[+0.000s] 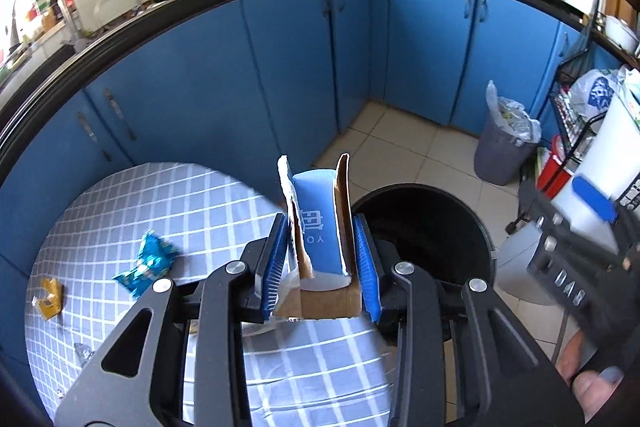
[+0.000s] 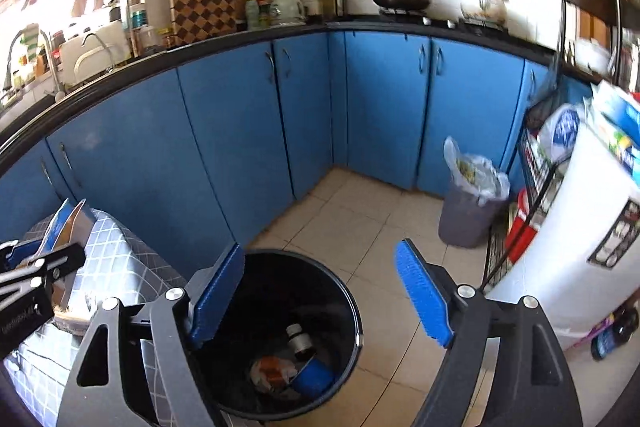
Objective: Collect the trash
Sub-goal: 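Open both tools over the black bin to drop carton and bottle, then move both tools back over the table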
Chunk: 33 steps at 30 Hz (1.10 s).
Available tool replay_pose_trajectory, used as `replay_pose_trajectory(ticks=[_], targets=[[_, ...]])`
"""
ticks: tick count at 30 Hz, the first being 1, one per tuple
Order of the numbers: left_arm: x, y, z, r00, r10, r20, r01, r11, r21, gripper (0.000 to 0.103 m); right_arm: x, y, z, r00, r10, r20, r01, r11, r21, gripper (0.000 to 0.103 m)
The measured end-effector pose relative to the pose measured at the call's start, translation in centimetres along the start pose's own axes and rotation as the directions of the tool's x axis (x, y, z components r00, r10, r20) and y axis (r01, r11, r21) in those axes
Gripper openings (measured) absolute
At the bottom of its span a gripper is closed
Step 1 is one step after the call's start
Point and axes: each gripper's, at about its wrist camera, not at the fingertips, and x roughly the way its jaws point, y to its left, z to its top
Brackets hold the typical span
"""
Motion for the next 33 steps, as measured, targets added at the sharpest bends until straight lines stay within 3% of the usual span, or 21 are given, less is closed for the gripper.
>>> replay_pose_trajectory(ticks=[7,9,10,11,16,23,33], targets=[[0.9,-3.9,2.5,0.998,-0.066,0.012,0.065,0.997,0.046,0.039,0.0,-2.1,-1.2,0.999,-0.024,-0.030,0.025,1.000,0.010,0.076],[1.2,-4.9,3.0,0.997,-0.075,0.016,0.074,0.996,0.047,0.064,0.0,-2.7,-1.4,0.999,-0.023,-0.035,0.023,0.999,0.022,0.076],[1.3,-5.1,3.1,0.997,-0.071,0.024,0.070,0.997,0.043,0.086,0.0,-2.8,-1.4,0.999,-0.019,-0.037,0.020,0.999,0.027,0.076],[1.2,-5.3,3.2,0.997,-0.072,0.040,0.070,0.997,0.037,0.093,0.0,-3.0,-1.4,0.999,-0.018,-0.039,0.019,0.999,0.032,0.076],[1.5,-5.7,3.0,0.998,-0.049,0.048,0.046,0.997,0.060,0.093,0.1,-2.9,-1.6,0.999,-0.011,-0.042,0.012,1.000,0.028,0.076],[1.7,-3.5,1.6,1.000,-0.019,0.024,0.018,0.999,0.031,0.095,0.0,-1.2,-1.5,0.999,0.010,-0.038,-0.009,1.000,0.014,0.076],[-1.5,-0.3,0.1,0.998,0.010,0.059,-0.010,1.000,0.008,0.097,-2.1,1.8,-0.1,1.000,0.025,0.001,-0.025,1.000,-0.014,0.076]])
